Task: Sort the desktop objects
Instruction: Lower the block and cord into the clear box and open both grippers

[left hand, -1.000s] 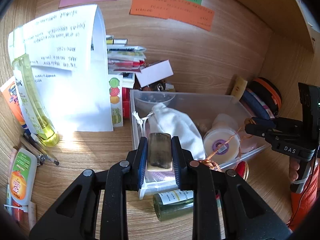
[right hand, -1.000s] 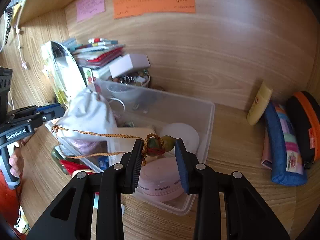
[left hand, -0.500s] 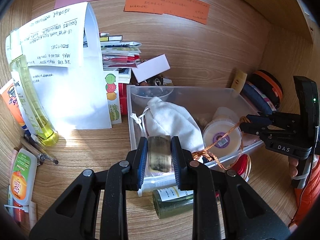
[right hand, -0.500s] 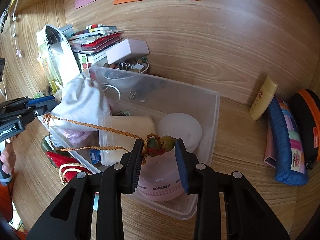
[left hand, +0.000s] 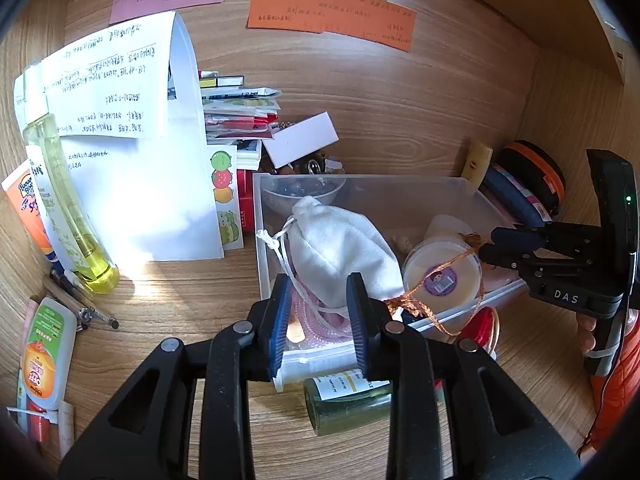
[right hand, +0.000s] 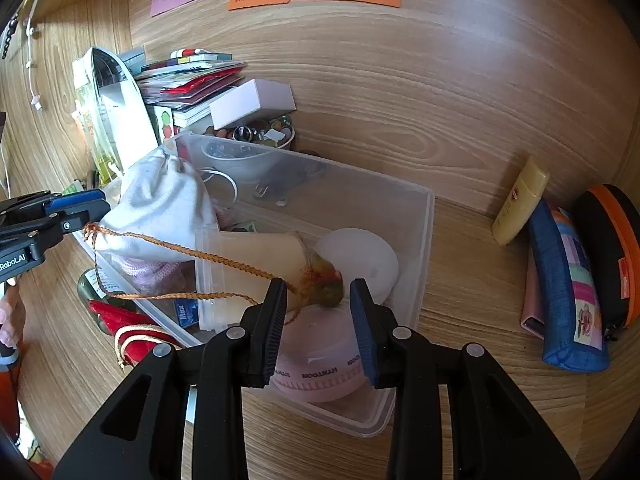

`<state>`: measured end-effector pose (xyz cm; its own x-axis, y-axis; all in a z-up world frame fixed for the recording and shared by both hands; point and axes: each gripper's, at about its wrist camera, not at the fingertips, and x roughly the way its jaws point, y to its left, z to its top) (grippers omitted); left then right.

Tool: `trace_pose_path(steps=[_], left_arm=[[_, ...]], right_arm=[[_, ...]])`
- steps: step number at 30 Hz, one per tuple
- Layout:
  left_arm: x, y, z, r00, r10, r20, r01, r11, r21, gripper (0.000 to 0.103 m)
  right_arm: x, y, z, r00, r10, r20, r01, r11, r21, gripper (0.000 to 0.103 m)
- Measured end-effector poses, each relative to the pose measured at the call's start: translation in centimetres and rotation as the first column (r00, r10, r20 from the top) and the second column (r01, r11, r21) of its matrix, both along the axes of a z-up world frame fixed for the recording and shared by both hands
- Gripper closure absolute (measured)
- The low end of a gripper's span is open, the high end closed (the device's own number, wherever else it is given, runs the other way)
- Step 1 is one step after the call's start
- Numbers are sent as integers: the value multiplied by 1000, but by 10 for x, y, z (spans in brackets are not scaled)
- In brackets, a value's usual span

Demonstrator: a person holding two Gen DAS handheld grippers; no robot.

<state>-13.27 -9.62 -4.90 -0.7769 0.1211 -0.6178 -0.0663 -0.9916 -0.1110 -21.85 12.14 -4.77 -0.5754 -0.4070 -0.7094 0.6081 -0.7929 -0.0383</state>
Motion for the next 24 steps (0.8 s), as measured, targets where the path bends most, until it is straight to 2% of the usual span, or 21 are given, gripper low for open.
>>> trace_pose_path(steps=[3,5,8,10,13,17,20,22,24], left_arm=[[2,0,2,1000,-1,-13,2,1000,1,69],[3,0,3,1000,0,-21,0,1000,6,67],[5,0,4,1000,-4,-31,5,1000,12,59],[7,0,5,999,8,-36,-8,1000,-2,38],[12,2,8,999,5,-44,-5,1000,-12,36],[20,4,13,999,-9,-40,8,1000,-20,28],[27,5,16,999,-14,-45,12,999,-39,19],[32,5,18,999,-12,-50,10,999,-42,8],[38,5,21,998,-14,-56,11,999,-48,7]], right_arm=[[1,-1,1,1000,11,-7,-11,1000,2,73],[3,-2,1,1000,14,-15,-14,1000,4,65],[5,-3,3,999,16,-33,-16,1000,5,59],[6,-2,4,999,18,-37,-18,1000,0,58],[6,-2,5,999,13,-41,-13,1000,4,54],[9,-1,10,997,-2,-71,3,1000,11,33],[18,1,19,993,-4,-114,5,1000,7,23],[24,1,24,991,0,-133,1,1000,5,16],[31,1,28,989,5,-148,-5,1000,2,16]])
